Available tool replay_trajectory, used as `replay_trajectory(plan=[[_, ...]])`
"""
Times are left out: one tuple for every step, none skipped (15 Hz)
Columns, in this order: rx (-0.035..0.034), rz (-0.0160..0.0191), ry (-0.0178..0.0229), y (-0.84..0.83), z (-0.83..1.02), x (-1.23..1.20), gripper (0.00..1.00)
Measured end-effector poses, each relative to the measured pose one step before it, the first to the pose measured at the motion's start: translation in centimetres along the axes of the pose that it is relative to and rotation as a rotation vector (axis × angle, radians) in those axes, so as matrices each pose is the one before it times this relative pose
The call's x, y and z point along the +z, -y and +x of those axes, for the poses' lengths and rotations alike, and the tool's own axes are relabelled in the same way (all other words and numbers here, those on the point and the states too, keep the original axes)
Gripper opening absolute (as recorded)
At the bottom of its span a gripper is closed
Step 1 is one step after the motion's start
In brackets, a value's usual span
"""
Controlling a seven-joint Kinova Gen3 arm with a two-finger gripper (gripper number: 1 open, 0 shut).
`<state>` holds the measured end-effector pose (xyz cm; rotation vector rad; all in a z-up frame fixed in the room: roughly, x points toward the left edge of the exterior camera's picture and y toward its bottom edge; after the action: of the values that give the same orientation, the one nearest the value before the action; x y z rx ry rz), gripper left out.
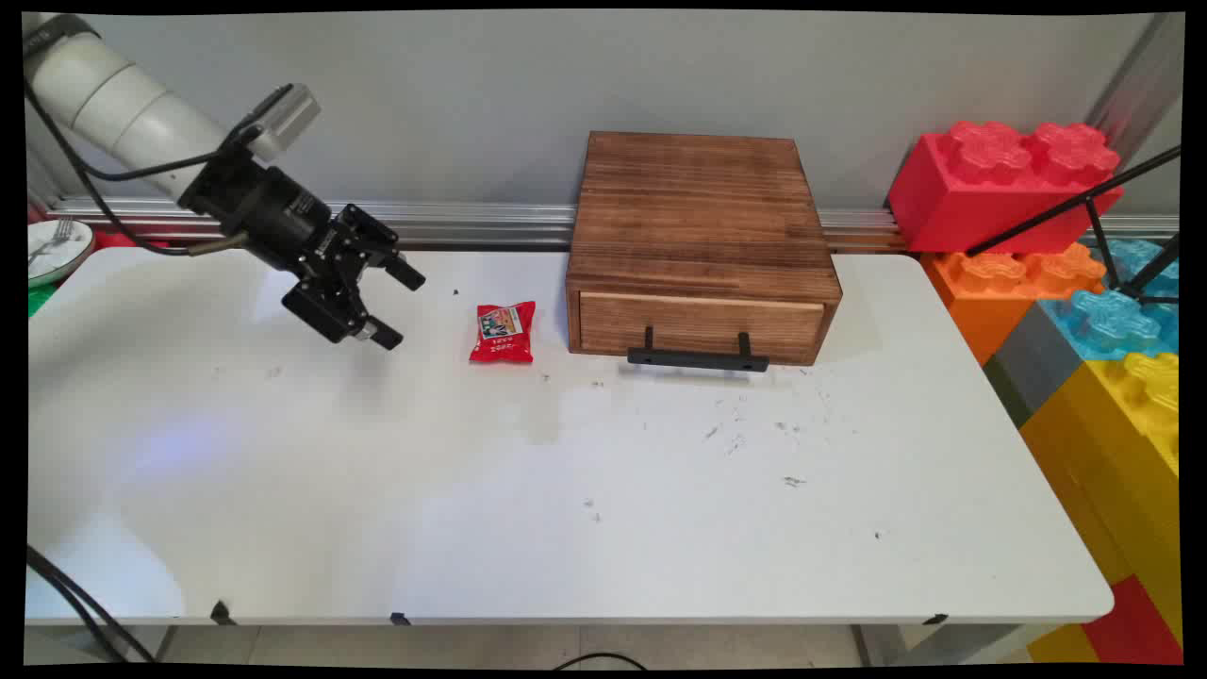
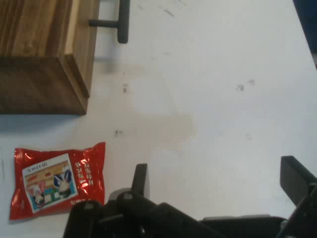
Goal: Open the drawer
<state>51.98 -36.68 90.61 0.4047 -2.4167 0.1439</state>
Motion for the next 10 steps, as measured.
replay_trajectory(plan=[[-0.00390,0.00802,0.00048,-0.109,0.679,0.095,1.00],[-0.00311,0.00760,-0.00284,-0.098,0.806,0.156,1.00],[-0.00411,0.00917,-0.00681,-0.137,1.158,0.330,1.00],[-0.00271,0.00940,-0.00627,-0.159,1.317,0.453,1.00],[-0.00210,0.00845,-0.00435,-0.193,1.382,0.606,1.00],[-0.00030,0.00782,-0.00325,-0.190,1.191,0.634,1.00],[0.00351,0.00925,-0.00263,-0.218,1.335,0.805,1.00],[0.00636,0.00724,0.00047,-0.219,1.082,0.792,1.00],[0.00508,0.00612,0.00008,-0.133,0.711,0.563,1.00],[0.00802,0.00721,0.00200,-0.194,1.006,0.916,1.00]])
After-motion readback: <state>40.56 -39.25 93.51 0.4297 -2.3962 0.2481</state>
